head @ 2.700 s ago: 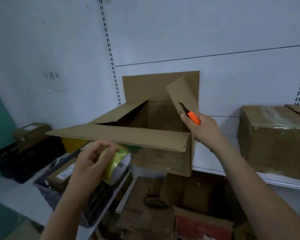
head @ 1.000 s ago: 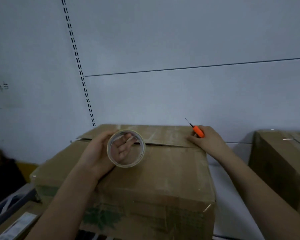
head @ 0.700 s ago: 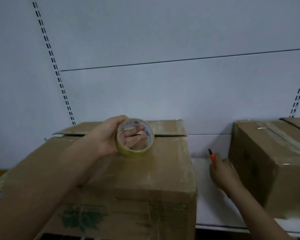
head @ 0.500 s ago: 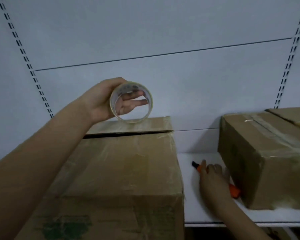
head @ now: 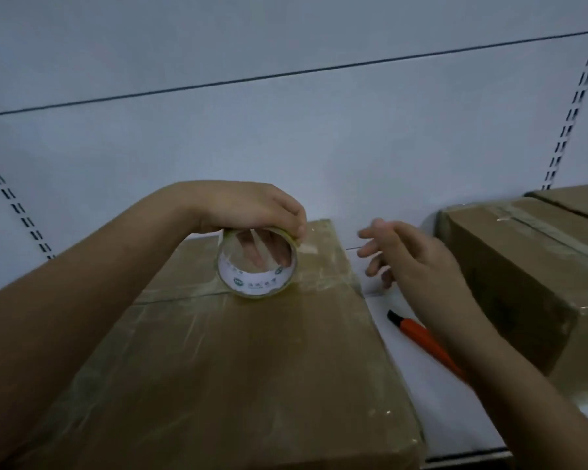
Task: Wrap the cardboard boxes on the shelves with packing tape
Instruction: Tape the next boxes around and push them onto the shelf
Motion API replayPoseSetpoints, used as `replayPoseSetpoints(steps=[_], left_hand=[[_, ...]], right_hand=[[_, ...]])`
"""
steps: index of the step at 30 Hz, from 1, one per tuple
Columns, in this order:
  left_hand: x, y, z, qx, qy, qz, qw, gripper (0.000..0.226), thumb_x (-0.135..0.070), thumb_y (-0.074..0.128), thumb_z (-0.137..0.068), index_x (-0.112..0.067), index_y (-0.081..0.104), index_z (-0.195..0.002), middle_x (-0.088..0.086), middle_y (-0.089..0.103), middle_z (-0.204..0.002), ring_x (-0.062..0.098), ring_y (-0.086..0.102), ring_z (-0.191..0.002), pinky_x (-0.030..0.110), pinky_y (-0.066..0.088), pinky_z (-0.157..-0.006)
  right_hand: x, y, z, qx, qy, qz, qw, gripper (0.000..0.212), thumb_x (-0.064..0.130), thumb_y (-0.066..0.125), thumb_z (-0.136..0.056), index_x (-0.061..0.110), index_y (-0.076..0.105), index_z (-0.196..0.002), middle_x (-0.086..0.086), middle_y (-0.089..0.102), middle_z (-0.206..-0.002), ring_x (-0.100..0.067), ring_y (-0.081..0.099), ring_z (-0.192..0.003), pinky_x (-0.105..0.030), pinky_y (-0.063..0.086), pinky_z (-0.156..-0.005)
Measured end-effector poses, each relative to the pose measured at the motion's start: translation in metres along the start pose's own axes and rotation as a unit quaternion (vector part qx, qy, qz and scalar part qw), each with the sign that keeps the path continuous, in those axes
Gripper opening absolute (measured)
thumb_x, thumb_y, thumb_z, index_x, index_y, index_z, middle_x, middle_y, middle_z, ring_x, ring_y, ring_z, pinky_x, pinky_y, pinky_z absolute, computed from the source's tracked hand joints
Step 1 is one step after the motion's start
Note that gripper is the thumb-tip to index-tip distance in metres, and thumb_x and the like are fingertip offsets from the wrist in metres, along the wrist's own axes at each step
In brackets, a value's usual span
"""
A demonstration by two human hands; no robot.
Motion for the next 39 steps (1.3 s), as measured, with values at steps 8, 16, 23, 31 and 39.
replayPoseSetpoints(steps=[8,16,23,31,39], left_hand=[[0.001,-0.004,-0.006,0.034,0.042,-0.033,0.998,0.023,-0.017,0.045,-0.1,-0.015,0.063,-0.085,0.009,0.075,-0.085,0.021,0.074,-0.089,0.028,0.055,-0.055],[0.015,-0.013,-0.004,-0.159,0.101,-0.122,0.975,0.055,-0.048,0.058,-0.093,-0.036,0.038,-0.143,-0.001,0.074,-0.069,0.01,0.071,-0.061,0.033,0.061,-0.066],[0.09,0.019,0.001,-0.035,0.235,0.161,0.958,0.056,-0.079,0.065,-0.07,-0.023,0.069,-0.077,-0.002,0.069,-0.079,0.018,0.065,-0.086,0.035,0.049,-0.086],[0.105,0.001,0.012,-0.211,0.279,0.242,0.905,0.076,-0.078,0.076,-0.056,-0.003,0.063,-0.062,0.021,0.054,-0.056,0.021,0.05,-0.054,0.02,0.042,-0.052],[0.112,-0.006,0.028,-0.266,0.267,0.129,0.917,0.061,-0.072,0.066,-0.074,-0.016,0.054,-0.053,-0.001,0.04,-0.043,0.019,0.033,-0.037,0.023,0.025,-0.041]], right_hand=[[0.046,0.037,-0.029,0.191,0.119,0.05,0.973,0.037,0.045,0.062,-0.091,0.018,0.069,-0.067,0.005,0.064,-0.058,-0.002,0.048,-0.049,-0.013,0.039,-0.05],[0.032,0.037,-0.032,0.139,0.141,-0.002,0.98,0.035,0.03,0.058,-0.096,0.016,0.066,-0.065,-0.001,0.054,-0.055,-0.008,0.038,-0.047,-0.02,0.028,-0.048],[0.009,0.033,-0.026,0.099,0.125,-0.108,0.981,0.038,0.024,0.056,-0.098,0.013,0.063,-0.062,-0.002,0.051,-0.054,-0.009,0.036,-0.047,-0.017,0.027,-0.045],[-0.017,-0.017,-0.018,0.013,0.148,-0.249,0.957,0.031,0.018,0.058,-0.083,0.014,0.041,-0.058,-0.002,0.018,-0.056,-0.016,0.01,-0.052,-0.03,0.007,-0.048],[-0.052,-0.022,0.0,0.024,0.178,-0.259,0.949,0.032,0.018,0.055,-0.088,0.012,0.041,-0.061,-0.003,0.022,-0.057,-0.016,0.014,-0.051,-0.027,0.013,-0.047]])
Point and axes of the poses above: each hand's wrist, its own z-axis away from the middle knuckle, its own y-axis out of the palm, x = y × z, the point moved 1 cm from there along -z, towards the middle knuckle
